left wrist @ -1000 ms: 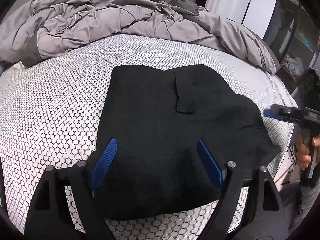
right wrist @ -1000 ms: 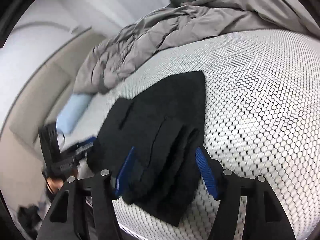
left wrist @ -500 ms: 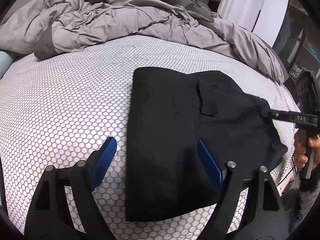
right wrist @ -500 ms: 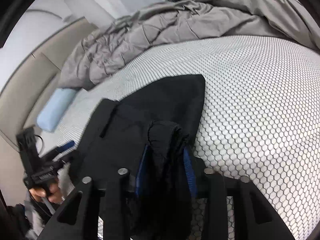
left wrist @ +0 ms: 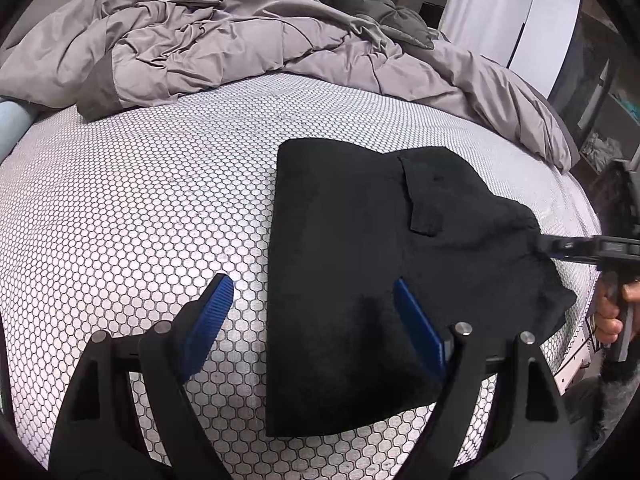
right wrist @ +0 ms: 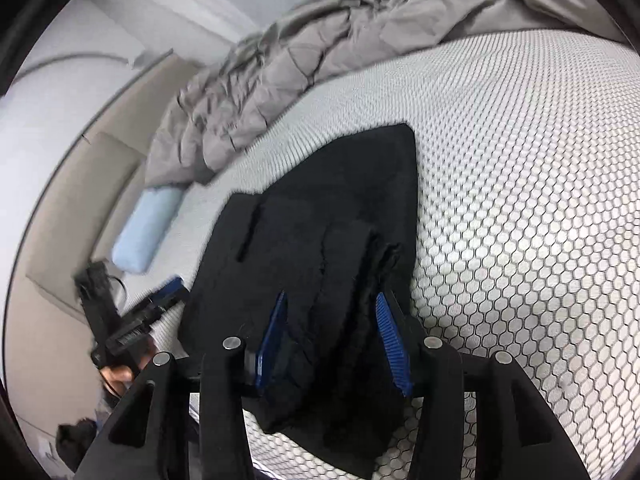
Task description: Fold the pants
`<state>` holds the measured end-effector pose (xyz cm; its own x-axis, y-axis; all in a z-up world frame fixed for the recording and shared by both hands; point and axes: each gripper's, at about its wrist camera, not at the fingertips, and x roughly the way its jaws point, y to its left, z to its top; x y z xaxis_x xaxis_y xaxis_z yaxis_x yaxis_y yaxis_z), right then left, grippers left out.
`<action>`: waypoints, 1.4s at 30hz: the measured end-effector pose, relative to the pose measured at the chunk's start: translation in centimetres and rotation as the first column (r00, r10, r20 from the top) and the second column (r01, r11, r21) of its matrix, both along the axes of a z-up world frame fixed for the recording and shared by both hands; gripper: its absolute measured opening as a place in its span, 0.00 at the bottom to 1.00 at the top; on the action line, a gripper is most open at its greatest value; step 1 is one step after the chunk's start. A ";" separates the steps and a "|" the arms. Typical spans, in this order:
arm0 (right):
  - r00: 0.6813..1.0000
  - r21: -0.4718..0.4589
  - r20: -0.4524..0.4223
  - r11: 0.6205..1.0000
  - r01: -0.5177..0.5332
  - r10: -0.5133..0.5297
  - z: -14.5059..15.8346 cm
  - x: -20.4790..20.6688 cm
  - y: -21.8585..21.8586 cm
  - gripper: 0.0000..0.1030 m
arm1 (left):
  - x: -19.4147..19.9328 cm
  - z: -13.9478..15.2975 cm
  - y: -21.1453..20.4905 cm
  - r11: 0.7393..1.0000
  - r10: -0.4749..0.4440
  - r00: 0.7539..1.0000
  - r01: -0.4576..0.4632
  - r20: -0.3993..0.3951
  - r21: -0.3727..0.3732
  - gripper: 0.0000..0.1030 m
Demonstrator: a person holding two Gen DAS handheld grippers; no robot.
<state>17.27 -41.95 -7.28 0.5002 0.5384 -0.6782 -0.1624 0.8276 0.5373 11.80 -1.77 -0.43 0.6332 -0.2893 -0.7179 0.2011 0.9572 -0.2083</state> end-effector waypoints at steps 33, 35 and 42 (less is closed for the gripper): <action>0.992 -0.057 0.042 0.991 -0.118 0.121 0.4 -0.4 3.2 0.08 | 0.8 -0.3 -2.2 0.999 0.023 1.000 -0.023 -0.016 0.030 0.78; 0.985 -0.083 0.117 0.989 -0.119 0.128 2.5 -1.9 3.3 0.07 | 0.9 -0.2 -2.2 0.999 0.025 1.000 -0.025 -0.013 0.026 0.78; 0.998 -0.116 -0.018 0.991 -0.059 0.057 -0.8 -0.5 1.5 0.16 | 1.1 -0.4 -2.0 0.999 0.018 1.000 -0.017 -0.021 0.034 0.78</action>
